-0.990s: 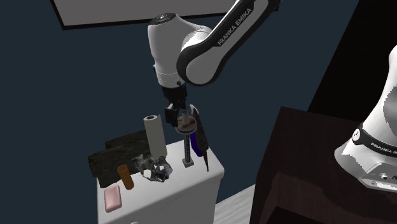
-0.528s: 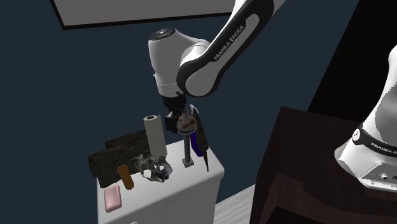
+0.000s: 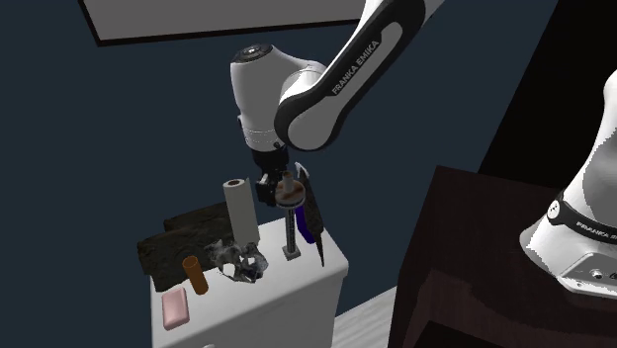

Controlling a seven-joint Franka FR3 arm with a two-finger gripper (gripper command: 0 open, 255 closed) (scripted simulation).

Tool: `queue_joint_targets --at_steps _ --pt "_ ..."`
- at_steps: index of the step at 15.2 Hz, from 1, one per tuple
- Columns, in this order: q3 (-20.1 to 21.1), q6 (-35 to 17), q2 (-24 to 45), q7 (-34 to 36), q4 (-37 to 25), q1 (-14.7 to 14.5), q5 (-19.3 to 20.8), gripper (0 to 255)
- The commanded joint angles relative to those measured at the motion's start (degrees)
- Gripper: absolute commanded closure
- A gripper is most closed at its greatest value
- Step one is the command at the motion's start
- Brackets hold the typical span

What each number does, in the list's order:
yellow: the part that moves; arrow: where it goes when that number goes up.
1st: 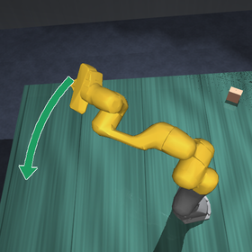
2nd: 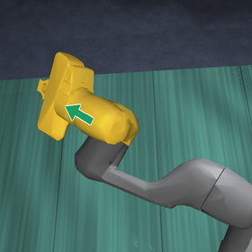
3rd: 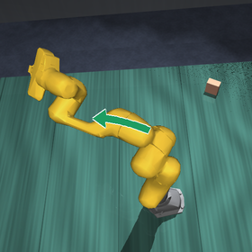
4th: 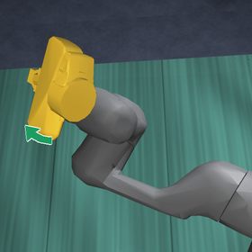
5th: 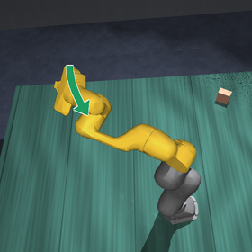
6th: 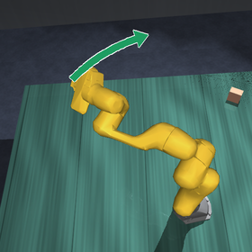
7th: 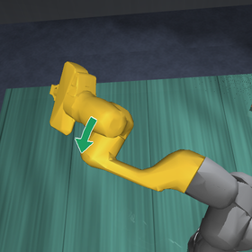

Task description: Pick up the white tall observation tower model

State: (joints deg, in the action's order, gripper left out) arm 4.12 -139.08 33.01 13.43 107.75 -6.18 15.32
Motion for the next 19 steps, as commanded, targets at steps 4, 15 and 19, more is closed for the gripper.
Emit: queue_joint_targets --at_steps 4,15,19 --pt "0.14 0.97 -1.07 -0.28 0.25 0.13 -0.24 255" --pt "1.05 7.00 -6.95 -1.93 0.00 0.66 -1.77 255" --pt "1.20 8.24 -7.99 -2.26 -0.22 0.74 -2.06 255"
